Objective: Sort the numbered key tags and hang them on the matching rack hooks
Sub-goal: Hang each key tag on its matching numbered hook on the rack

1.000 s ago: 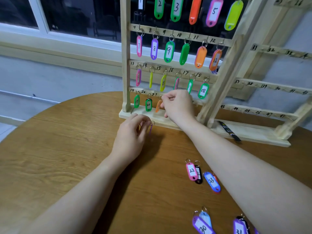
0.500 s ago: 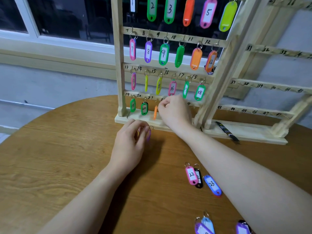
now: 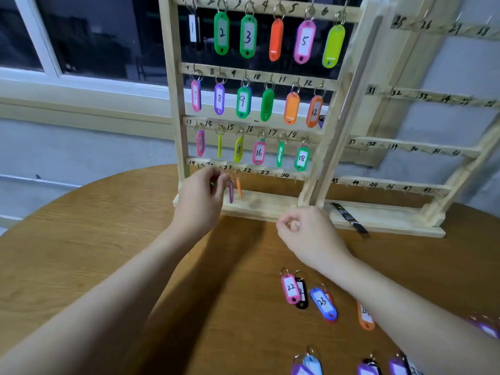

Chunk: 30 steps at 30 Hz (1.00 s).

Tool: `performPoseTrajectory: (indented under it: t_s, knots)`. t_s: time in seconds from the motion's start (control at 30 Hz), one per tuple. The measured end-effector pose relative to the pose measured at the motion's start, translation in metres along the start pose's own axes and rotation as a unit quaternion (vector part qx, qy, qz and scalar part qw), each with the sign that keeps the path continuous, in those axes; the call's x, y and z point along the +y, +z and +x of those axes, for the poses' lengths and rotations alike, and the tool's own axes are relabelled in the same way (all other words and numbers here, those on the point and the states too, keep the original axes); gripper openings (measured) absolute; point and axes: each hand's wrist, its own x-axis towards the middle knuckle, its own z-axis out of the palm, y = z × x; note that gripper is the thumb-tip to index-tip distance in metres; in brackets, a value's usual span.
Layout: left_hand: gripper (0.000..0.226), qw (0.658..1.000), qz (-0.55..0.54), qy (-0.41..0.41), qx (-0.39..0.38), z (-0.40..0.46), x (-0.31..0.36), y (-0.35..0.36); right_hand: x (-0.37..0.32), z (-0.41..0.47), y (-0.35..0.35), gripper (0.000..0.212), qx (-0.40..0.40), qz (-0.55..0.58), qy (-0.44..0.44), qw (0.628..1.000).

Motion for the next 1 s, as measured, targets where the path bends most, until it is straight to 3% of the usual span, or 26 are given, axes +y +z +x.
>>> performPoseTrajectory:
  t_s: [0.5,0.7,0.8,1.0]
  knots:
    - [0.03,0.988,0.141,-0.07,-0.01,0.023,0.008,0.019,0.016,-0.021,-0.015,0.019,-0.029,0.036,-0.025,0.999]
    - [0.026,0.993,0.079,-0.082,-0.021,-0.001,0.009,0.019,0.019,-0.024,-0.025,0.013,-0.134,0.008,-0.017,0.991]
    - [0.017,0.992,0.026,-0.071,-0.097,-0.032,0.012,0.024,0.025,-0.028,-0.033,0.011,-0.16,-0.002,-0.027,0.987]
    - [0.009,0.952,-0.008,0.075,-0.298,-0.074,0.008,0.033,0.034,-0.033,-0.039,0.007,-0.211,-0.02,-0.035,0.977]
